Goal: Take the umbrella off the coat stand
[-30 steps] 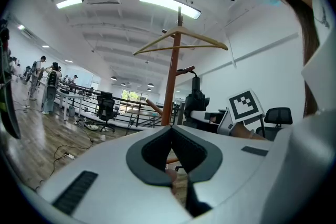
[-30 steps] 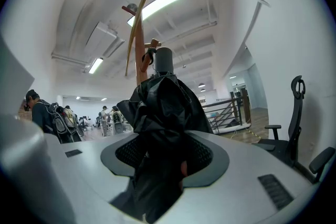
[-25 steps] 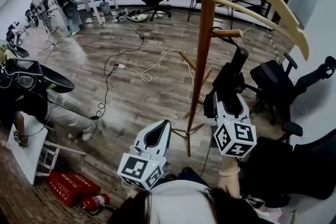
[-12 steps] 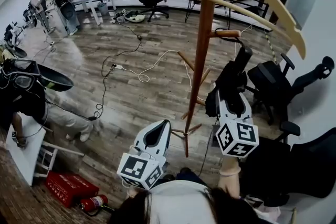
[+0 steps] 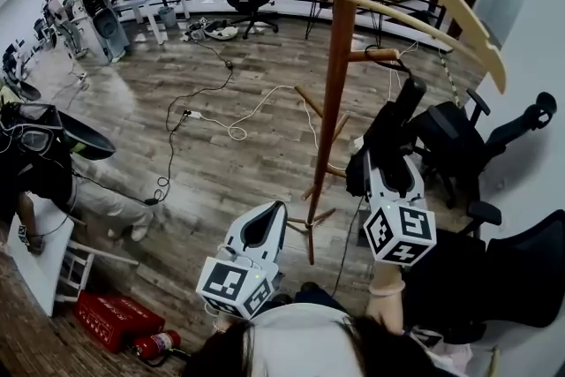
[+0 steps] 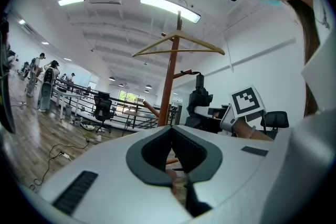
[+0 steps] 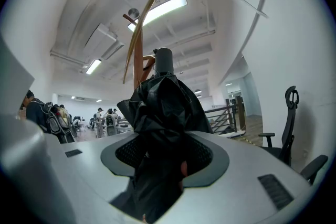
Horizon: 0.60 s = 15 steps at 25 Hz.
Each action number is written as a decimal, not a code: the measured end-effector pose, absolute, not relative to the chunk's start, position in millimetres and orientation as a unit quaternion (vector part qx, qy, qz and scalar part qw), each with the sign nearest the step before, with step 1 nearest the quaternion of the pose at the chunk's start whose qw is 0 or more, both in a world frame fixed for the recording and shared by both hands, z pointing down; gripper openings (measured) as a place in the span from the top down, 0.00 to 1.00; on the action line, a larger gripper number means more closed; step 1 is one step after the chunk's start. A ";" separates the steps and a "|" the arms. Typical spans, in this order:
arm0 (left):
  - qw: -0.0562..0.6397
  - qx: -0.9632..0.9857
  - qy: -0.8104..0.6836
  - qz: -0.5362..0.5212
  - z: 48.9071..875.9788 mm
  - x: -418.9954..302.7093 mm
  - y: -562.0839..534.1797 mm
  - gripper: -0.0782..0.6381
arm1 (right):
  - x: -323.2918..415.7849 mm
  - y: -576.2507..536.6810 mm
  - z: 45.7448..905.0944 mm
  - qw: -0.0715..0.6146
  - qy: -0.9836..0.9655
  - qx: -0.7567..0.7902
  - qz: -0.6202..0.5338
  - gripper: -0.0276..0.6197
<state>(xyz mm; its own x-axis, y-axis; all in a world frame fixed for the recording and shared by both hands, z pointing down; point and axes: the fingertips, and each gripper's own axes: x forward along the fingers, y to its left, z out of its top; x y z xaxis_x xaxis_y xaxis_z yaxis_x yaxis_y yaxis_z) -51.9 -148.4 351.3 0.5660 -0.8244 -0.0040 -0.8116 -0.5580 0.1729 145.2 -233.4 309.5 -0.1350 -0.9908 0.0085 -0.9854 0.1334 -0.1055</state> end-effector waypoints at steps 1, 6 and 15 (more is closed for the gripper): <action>0.076 0.882 -0.463 -0.042 351.1 -51.7 -148.0 0.88 | 145.2 -232.5 309.0 0.031 0.752 -0.657 -0.042 0.60; 0.076 0.882 -0.462 -0.046 349.5 -50.4 -144.3 0.88 | 148.1 -227.8 306.4 0.031 0.749 -0.661 -0.040 0.60; 0.074 0.882 -0.462 -0.046 347.5 -52.0 -141.1 0.88 | 148.3 -223.1 303.9 0.032 0.747 -0.662 -0.037 0.60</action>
